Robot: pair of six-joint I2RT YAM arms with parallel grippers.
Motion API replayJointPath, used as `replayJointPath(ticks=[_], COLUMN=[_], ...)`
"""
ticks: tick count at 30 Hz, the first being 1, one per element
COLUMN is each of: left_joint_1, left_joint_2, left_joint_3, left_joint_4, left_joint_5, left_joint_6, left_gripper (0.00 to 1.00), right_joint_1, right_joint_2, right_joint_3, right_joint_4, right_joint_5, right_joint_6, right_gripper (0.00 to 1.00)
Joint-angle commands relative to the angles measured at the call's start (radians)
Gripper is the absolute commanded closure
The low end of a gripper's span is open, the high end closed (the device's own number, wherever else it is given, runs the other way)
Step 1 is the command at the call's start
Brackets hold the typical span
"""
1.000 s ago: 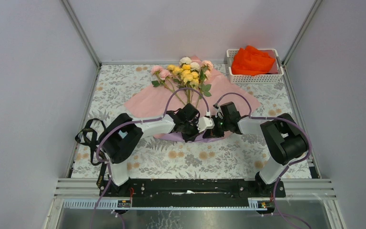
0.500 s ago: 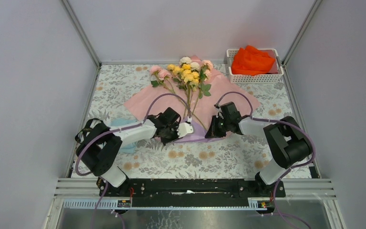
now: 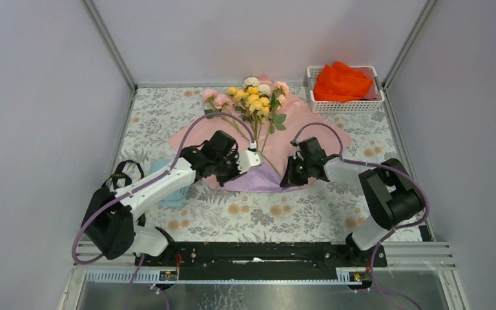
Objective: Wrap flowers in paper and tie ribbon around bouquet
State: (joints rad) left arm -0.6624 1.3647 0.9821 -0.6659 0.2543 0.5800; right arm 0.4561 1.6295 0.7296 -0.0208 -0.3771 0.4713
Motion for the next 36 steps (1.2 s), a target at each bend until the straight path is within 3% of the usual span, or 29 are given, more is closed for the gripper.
replayJointPath(ticks=[1, 4, 7, 18, 22, 25, 28, 33, 35, 36], left_joint_1=[-0.032, -0.032, -0.031, -0.003, 0.001, 0.002, 0.001, 0.001, 0.001, 0.002], left_joint_2=[0.091, 0.200, 0.289, 0.337, 0.335, 0.320, 0.313, 0.320, 0.320, 0.318], left_joint_3=[0.010, -0.001, -0.001, -0.091, -0.089, -0.097, -0.100, -0.101, -0.103, -0.103], left_joint_4=[0.269, 0.397, 0.405, 0.425, 0.428, 0.431, 0.431, 0.433, 0.436, 0.436], left_joint_5=[0.078, 0.042, 0.063, 0.103, 0.110, 0.108, 0.103, 0.103, 0.107, 0.109], left_joint_6=[-0.197, -0.357, -0.418, -0.404, -0.410, -0.409, -0.409, -0.408, -0.406, -0.405], left_gripper=[1.00, 1.00, 1.00, 1.00, 1.00, 1.00, 1.00, 1.00, 1.00, 1.00], right_joint_1=[0.004, 0.004, 0.004, -0.070, -0.087, -0.059, -0.002, 0.033, 0.051, 0.062], right_joint_2=[0.015, 0.001, -0.022, -0.131, -0.193, -0.264, -0.322, -0.438, -0.457, -0.449], right_joint_3=[-0.001, 0.001, 0.002, 0.020, 0.147, 0.171, 0.093, -0.123, -0.209, -0.237], right_joint_4=[-0.132, -0.147, -0.183, -0.353, -0.485, -0.525, -0.472, -0.242, -0.119, -0.059], right_joint_5=[0.138, 0.155, 0.186, 0.250, 0.363, 0.402, 0.329, 0.230, 0.239, 0.240], right_joint_6=[-0.051, -0.049, -0.054, -0.059, -0.097, -0.066, 0.046, 0.369, 0.511, 0.574], right_gripper=[1.00, 1.00, 1.00, 1.00, 0.99, 0.89, 0.71, 0.54, 0.35, 0.30])
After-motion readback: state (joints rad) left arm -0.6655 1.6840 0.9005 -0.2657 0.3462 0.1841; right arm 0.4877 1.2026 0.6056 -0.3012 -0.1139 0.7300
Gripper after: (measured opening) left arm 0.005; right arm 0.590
